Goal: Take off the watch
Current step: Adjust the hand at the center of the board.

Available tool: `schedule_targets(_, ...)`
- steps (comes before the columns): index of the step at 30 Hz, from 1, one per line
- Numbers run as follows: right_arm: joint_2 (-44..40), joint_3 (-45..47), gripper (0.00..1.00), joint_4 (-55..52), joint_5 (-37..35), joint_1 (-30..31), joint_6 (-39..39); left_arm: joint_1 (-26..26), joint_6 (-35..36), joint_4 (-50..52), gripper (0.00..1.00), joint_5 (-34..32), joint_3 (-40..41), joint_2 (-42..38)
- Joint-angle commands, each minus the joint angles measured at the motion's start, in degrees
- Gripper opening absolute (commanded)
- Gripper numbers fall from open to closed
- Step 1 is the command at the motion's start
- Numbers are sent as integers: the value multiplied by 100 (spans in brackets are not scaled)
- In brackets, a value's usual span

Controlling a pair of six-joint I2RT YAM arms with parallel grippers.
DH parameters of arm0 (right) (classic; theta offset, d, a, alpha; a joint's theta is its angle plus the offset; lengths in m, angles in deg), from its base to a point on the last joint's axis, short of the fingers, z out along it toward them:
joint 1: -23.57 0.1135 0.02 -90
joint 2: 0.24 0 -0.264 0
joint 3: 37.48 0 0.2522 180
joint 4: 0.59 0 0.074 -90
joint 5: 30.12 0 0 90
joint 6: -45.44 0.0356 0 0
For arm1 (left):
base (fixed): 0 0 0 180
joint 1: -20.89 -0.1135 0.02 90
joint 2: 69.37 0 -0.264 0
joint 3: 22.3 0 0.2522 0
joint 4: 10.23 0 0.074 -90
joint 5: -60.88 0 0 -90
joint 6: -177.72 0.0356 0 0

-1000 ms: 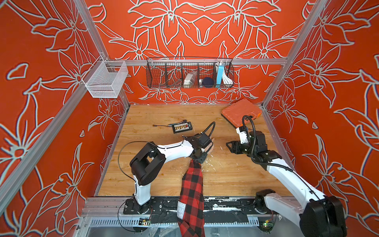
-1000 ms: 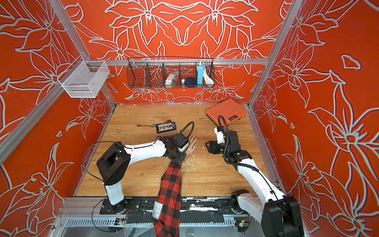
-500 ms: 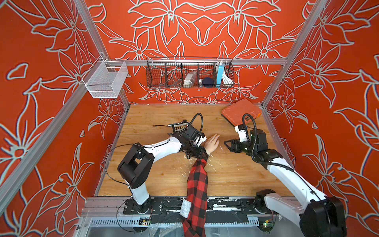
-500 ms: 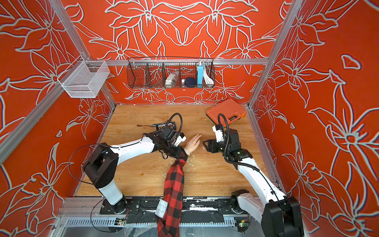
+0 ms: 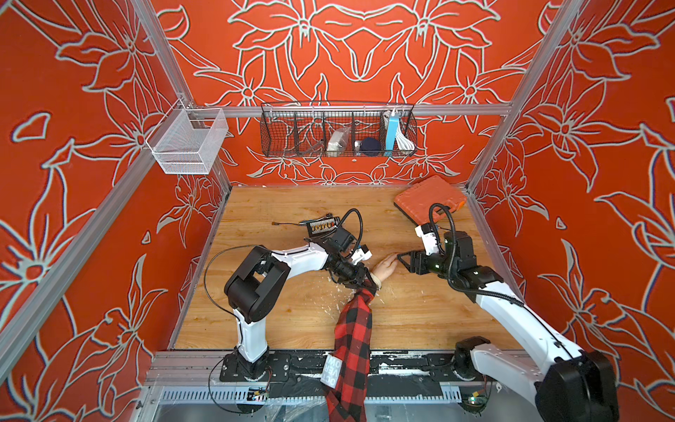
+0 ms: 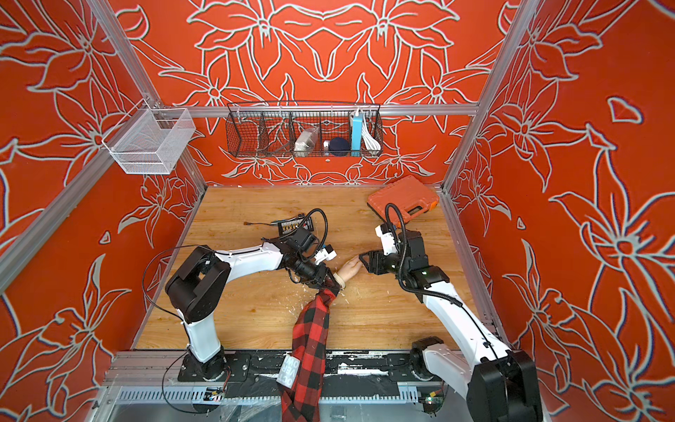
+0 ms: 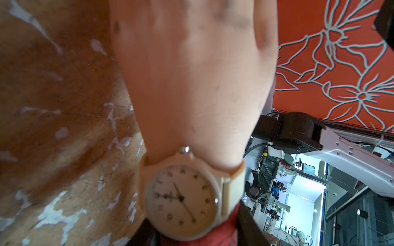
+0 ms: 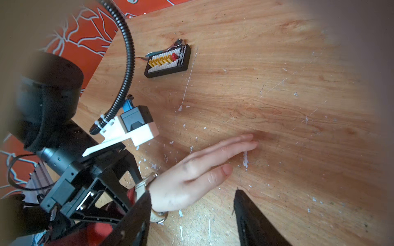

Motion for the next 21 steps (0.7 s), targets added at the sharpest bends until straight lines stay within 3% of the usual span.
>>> schedule_targets(1,-195,-9,66,-190,-789,345,-286,-228,123,59,35,518,-205,-131)
schedule_targets(5,18,-259,66,-506,-793,379,375,-422,-176,-566,32,445,92,-387)
schedule_targets(12,686,-662,69,-247,-153,744,2043,-418,-711,-1808,31,243,523,-663)
schedule_targets(21,1660,-1047,81,-59,-983,1189,3564,-386,-964,-2407,31,-23,838,-913)
